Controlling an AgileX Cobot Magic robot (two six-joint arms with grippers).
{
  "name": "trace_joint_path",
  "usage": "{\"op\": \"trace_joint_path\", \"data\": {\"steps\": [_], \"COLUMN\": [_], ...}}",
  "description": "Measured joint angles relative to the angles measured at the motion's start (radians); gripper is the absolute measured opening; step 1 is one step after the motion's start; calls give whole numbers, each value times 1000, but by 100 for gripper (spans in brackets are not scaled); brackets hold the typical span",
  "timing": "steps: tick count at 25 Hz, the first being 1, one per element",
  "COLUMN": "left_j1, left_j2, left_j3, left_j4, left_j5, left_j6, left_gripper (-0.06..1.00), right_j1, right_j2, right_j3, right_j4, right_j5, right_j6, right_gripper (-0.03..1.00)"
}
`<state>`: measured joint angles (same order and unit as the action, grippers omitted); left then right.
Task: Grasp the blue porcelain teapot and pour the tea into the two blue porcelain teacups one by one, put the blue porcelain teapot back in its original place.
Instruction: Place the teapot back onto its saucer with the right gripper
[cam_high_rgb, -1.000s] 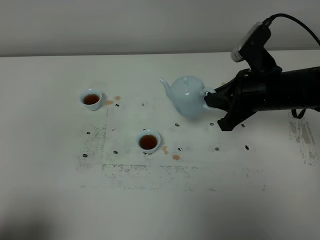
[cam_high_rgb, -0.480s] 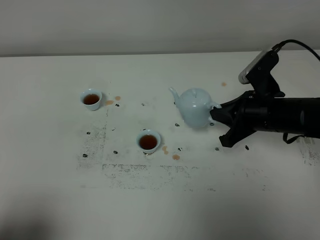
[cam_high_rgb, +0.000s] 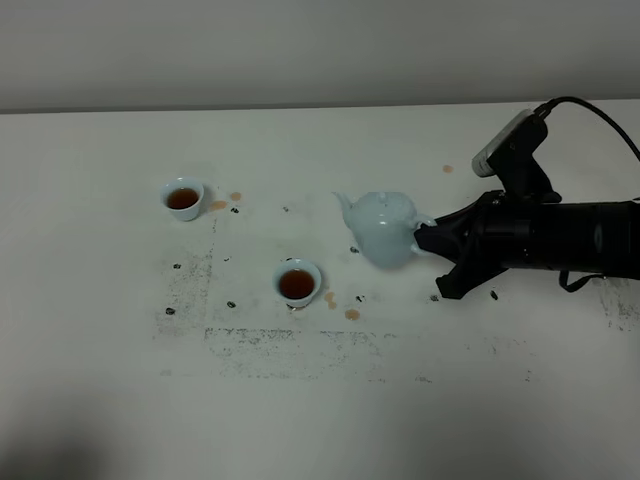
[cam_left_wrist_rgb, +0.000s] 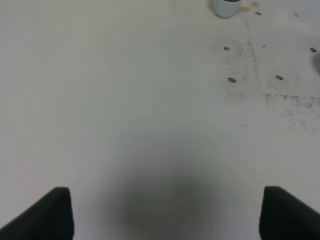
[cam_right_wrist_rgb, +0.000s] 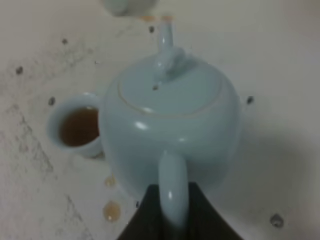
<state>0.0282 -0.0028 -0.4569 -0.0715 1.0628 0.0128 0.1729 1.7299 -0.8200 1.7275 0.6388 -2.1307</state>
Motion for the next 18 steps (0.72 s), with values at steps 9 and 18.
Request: {"op": "trace_joint_path", "data": {"steps": [9,18], "left_j1": [0,0], "left_j2": [0,0], "left_j3": [0,0], "left_j4": [0,0], "left_j5": [0,0], "left_j6": [0,0], "left_gripper": [72,72], "right_j1": [-158,-344], "right_j2": [-128,-128], "right_j3": [51,104], "right_j4": [7,0], "right_j5": [121,262], "right_j6": [2,0], "right_gripper": [4,4]}}
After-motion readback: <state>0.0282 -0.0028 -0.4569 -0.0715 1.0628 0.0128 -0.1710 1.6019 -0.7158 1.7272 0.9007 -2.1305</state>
